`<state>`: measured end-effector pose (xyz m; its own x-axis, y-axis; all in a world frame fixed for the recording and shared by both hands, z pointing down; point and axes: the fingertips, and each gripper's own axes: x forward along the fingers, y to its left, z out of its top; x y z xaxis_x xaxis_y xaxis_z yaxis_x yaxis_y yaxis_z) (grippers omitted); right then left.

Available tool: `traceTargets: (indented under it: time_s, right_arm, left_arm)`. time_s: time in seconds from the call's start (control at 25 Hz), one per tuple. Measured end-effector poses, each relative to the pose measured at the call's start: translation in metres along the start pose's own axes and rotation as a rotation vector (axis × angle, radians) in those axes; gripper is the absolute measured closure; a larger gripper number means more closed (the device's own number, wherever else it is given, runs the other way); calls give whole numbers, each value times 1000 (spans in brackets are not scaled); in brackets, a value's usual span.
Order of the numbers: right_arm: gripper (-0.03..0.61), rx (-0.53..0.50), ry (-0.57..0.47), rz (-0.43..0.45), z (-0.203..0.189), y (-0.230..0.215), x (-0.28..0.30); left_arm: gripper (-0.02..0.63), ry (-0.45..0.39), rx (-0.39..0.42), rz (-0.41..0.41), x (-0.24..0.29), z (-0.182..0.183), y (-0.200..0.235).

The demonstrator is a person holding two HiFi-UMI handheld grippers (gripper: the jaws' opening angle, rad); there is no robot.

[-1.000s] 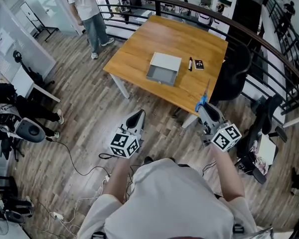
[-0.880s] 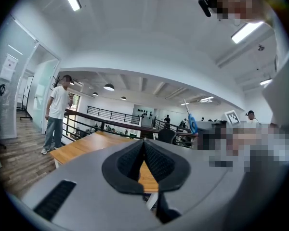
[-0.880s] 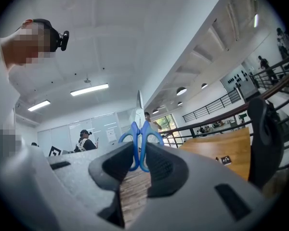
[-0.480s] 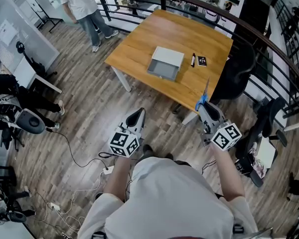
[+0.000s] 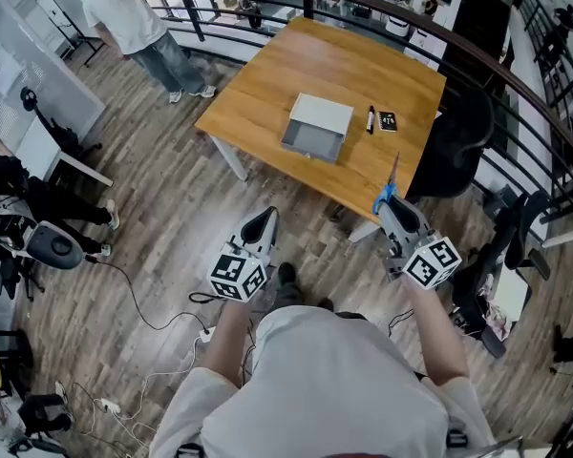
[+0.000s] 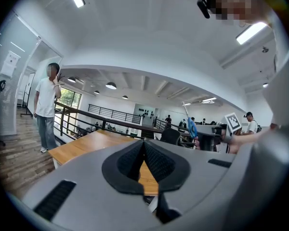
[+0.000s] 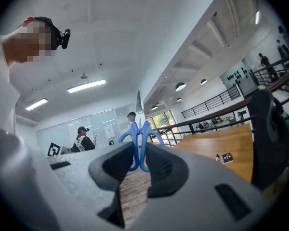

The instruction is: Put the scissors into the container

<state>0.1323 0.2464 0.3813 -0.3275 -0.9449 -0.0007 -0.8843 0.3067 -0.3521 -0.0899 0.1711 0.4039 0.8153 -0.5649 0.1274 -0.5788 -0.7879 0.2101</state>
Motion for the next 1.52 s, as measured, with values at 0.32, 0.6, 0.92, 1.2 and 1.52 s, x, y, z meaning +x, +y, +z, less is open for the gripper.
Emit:
traceTargets:
  time_s: [0.32, 0.6, 0.92, 1.2, 1.52]
  right_arm:
    - [497, 1, -5, -57, 4, -19, 64]
    - [495, -4, -8, -105, 4, -24, 120]
    - [496, 5, -20, -152, 0, -26, 163]
    - [495, -2, 11, -159, 1, -35, 194]
    - [496, 1, 82, -106, 0, -77, 229]
  left_arm:
    - [620, 21, 13, -66, 48, 18, 58]
    - [620, 39, 25, -119, 79, 34, 115]
    - [620, 59, 25, -177, 102, 42, 159]
    - [620, 67, 3, -176, 119, 44, 186]
    - [620, 71, -27, -108, 155, 37, 208]
